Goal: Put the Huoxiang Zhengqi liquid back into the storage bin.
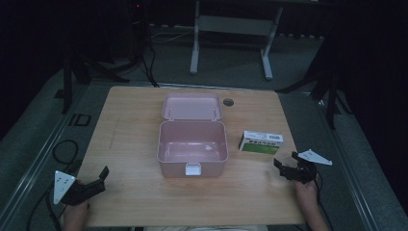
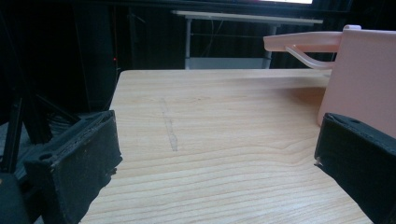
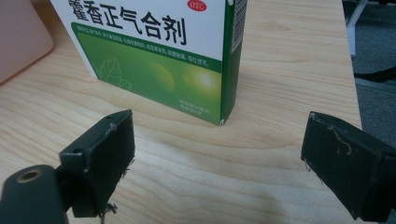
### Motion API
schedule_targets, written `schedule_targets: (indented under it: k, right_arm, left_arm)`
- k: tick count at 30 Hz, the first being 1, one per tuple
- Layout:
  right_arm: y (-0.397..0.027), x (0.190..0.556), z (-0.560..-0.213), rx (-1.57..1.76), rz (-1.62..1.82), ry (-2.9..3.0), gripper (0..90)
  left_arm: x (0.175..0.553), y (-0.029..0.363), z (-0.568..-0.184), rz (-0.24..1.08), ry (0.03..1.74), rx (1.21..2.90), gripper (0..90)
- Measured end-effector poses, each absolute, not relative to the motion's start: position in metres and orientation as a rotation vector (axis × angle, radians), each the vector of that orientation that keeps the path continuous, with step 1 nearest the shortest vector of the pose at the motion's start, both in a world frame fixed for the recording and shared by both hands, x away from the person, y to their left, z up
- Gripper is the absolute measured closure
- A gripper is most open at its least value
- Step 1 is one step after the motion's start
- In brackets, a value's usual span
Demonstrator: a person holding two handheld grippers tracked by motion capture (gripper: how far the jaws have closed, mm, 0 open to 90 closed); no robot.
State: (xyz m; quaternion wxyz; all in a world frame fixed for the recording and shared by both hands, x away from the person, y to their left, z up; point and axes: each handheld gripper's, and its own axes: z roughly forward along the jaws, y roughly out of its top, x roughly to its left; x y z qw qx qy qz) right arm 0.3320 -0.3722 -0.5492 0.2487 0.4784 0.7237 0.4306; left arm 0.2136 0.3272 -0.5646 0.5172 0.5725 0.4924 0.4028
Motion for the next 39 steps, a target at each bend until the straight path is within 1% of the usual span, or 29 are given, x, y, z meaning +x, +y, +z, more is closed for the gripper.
schedule_targets:
  k: [10, 14, 23, 35, 39]
  right_arm:
    - [-0.37, 0.335, -0.55, 1.296, 1.168, 2.05, 9.5]
    - [-0.37, 0.338, -0.551, 1.269, 1.197, 2.143, 11.6]
    - [-0.36, 0.349, -0.554, 1.136, 1.15, 2.417, 11.2]
    - [-0.347, 0.354, -0.539, 0.888, 0.95, 2.695, 11.3]
    - [-0.341, 0.356, -0.533, 0.782, 0.791, 2.822, 11.4]
  left_arm:
    - [0.214, 0.327, -0.565, 0.964, 1.185, 1.369, 0.2]
    - [0.214, 0.327, -0.565, 0.964, 1.185, 1.373, 0.2]
    - [0.214, 0.327, -0.565, 0.962, 1.181, 1.376, 0.2]
    - [0.214, 0.327, -0.565, 0.96, 1.177, 1.378, 0.2]
    - [0.214, 0.327, -0.565, 0.959, 1.175, 1.378, 0.3]
